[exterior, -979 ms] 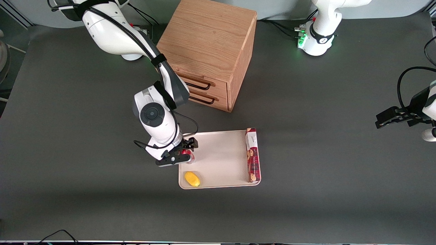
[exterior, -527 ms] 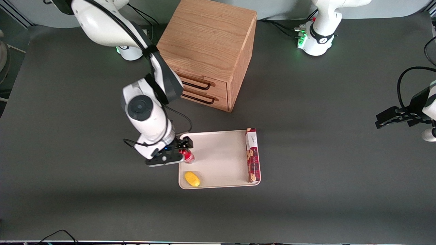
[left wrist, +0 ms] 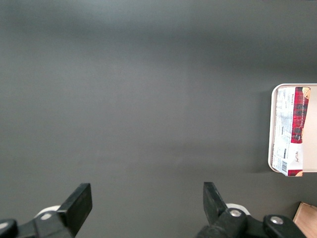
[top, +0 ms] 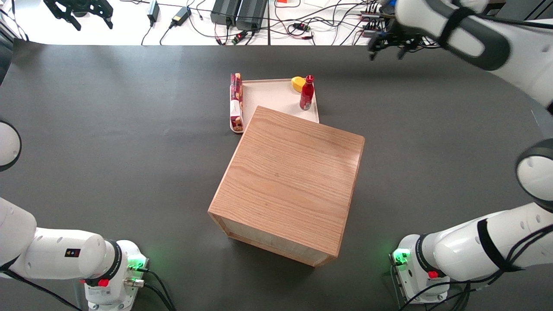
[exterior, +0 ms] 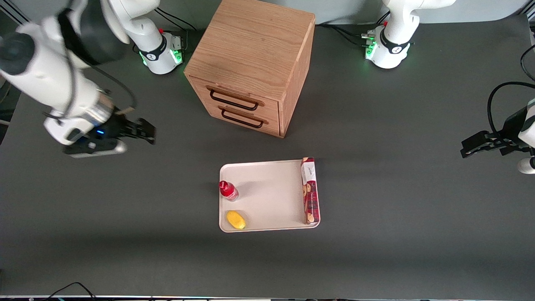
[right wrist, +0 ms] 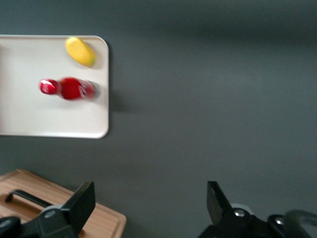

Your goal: Place coke bottle on tray

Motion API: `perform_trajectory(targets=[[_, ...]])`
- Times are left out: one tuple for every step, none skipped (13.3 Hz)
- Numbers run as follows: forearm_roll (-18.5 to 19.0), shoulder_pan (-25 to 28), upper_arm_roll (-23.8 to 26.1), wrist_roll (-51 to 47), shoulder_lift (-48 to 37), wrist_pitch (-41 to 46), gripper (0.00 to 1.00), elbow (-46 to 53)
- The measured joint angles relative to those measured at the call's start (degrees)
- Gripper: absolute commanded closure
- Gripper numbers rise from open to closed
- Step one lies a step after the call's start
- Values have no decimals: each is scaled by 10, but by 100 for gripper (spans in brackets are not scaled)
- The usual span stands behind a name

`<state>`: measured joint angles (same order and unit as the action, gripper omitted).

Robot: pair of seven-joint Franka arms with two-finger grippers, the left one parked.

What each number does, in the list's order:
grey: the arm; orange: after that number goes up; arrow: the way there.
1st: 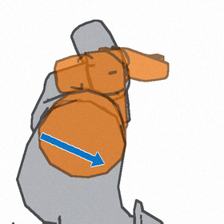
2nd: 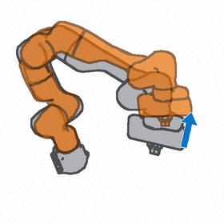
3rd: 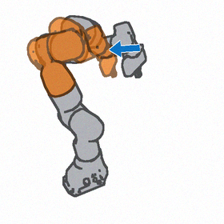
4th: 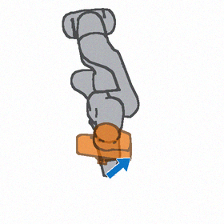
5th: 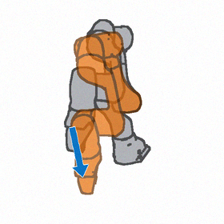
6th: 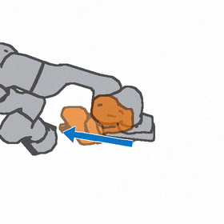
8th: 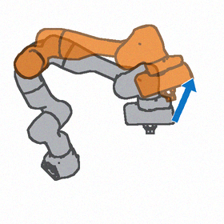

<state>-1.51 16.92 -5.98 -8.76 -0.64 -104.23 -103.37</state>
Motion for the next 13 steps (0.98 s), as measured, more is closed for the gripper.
perform_trajectory(targets=[[0,-41,5,12,-18,18,0,-7],[0,-74,7,23,-27,31,0,-10],[0,-98,7,31,-32,39,0,-10],[0,-112,7,38,-33,43,0,-10],[0,-121,7,43,-33,44,0,-9],[1,-126,6,43,-33,44,0,-7],[1,-129,4,43,-33,44,0,-4],[1,-132,2,43,-33,44,0,0],[1,-134,1,43,-33,44,0,3],[1,-134,0,43,-31,44,0,8],[2,-134,-2,43,-29,44,0,15],[3,-134,-5,43,-25,44,0,25],[3,-134,-8,44,-21,44,0,32]])
